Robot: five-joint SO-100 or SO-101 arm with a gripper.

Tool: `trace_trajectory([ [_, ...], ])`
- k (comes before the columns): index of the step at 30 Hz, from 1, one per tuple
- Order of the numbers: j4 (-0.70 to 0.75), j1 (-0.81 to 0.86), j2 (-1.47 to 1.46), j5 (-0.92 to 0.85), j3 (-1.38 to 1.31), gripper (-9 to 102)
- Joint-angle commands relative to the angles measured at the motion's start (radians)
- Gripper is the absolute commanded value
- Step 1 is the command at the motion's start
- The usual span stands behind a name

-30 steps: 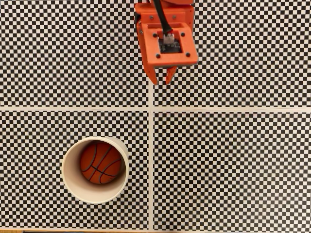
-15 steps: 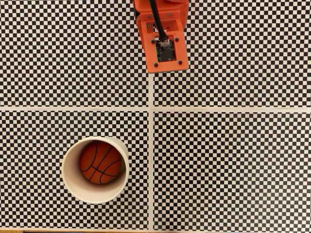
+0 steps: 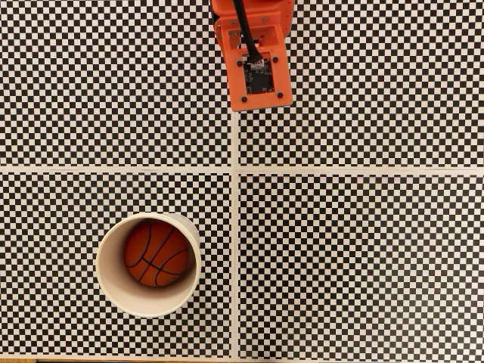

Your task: Grasp basketball and place into cup.

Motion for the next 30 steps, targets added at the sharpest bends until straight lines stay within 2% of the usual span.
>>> trace_trajectory([
  [1, 0.005, 0.006, 0.014, 0.003, 0.035, 0],
  [30, 0.005, -0.002, 0.014, 0.009, 0.035, 0],
])
